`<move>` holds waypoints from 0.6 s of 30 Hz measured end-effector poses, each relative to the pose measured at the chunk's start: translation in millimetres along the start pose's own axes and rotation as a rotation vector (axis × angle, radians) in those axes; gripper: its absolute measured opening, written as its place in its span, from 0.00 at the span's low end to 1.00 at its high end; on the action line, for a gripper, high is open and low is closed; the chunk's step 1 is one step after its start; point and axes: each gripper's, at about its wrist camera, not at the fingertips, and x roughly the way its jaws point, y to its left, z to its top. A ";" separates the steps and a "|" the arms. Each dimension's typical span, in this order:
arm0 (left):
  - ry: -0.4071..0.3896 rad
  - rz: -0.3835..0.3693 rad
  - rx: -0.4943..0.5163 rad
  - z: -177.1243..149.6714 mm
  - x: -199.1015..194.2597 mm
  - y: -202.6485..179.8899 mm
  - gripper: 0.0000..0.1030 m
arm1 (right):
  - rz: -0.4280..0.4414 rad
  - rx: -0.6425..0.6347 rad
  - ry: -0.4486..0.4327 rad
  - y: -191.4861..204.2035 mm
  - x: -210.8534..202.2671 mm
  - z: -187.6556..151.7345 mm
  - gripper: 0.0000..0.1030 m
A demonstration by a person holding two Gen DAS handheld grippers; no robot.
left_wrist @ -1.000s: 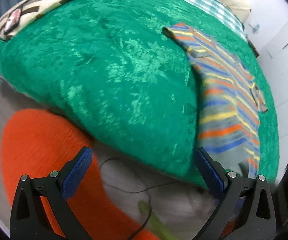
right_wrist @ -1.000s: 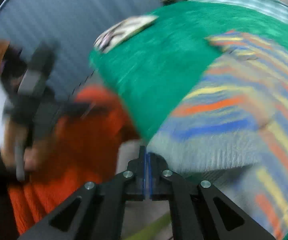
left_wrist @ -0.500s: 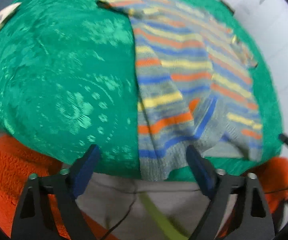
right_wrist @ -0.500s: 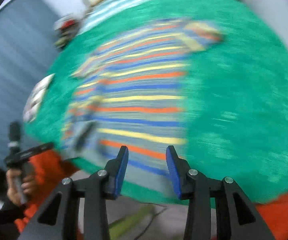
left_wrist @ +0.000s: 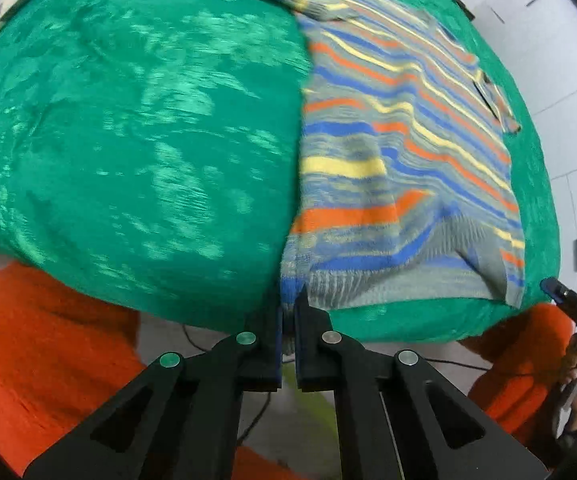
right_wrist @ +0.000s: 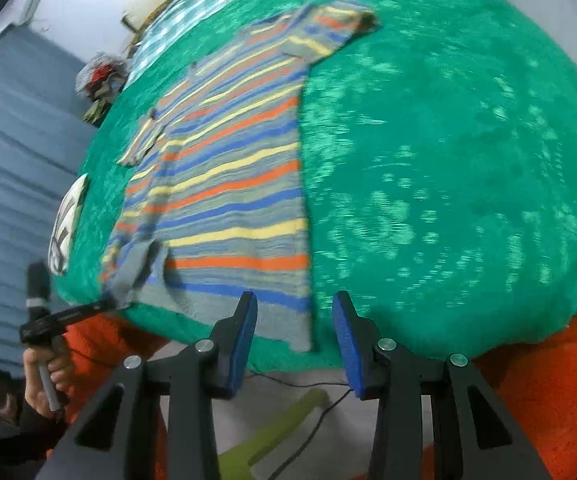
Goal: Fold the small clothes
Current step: 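Lift the hem with both grippers and pull it to spread the sweater flat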
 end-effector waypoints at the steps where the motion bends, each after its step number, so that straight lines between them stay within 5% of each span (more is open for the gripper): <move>1: 0.001 -0.021 -0.006 1.3 0.5 2.2 0.03 | -0.009 0.003 0.007 -0.7 3.7 2.1 0.40; 3: -0.016 -0.044 -0.013 2.9 0.6 5.0 0.07 | -0.004 0.003 0.027 0.4 10.3 4.3 0.40; 5: -0.032 -0.056 -0.007 3.7 3.6 1.5 0.25 | 0.034 0.013 0.058 1.0 21.1 5.6 0.40; 7: -0.034 -0.079 0.002 1.8 7.0 -3.2 0.66 | 0.055 0.025 0.095 -0.9 34.6 4.2 0.40; 9: -0.045 -0.083 0.006 -0.4 9.6 -6.8 0.69 | 0.051 0.022 0.117 -0.2 44.7 2.8 0.40; 11: -0.027 -0.085 -0.001 -1.2 18.7 -10.1 0.64 | 0.070 0.009 0.135 2.2 55.2 1.0 0.40; 12: -0.020 -0.089 -0.007 -1.5 23.3 -13.8 0.41 | 0.072 -0.001 0.141 4.5 60.3 0.6 0.40; 13: 0.014 -0.089 0.004 -2.4 30.9 -17.5 0.06 | 0.080 -0.029 0.151 9.2 67.1 0.8 0.41; 14: 0.053 -0.083 0.033 -3.2 35.5 -20.0 0.04 | 0.078 -0.071 0.166 15.3 73.3 0.9 0.34; 15: 0.047 -0.069 0.056 -4.6 32.8 -21.8 0.04 | 0.066 -0.095 0.185 19.0 76.0 0.5 0.05; 18: 0.051 -0.083 0.065 -5.5 18.0 -10.6 0.03 | 0.006 -0.146 0.190 23.1 56.4 2.1 0.04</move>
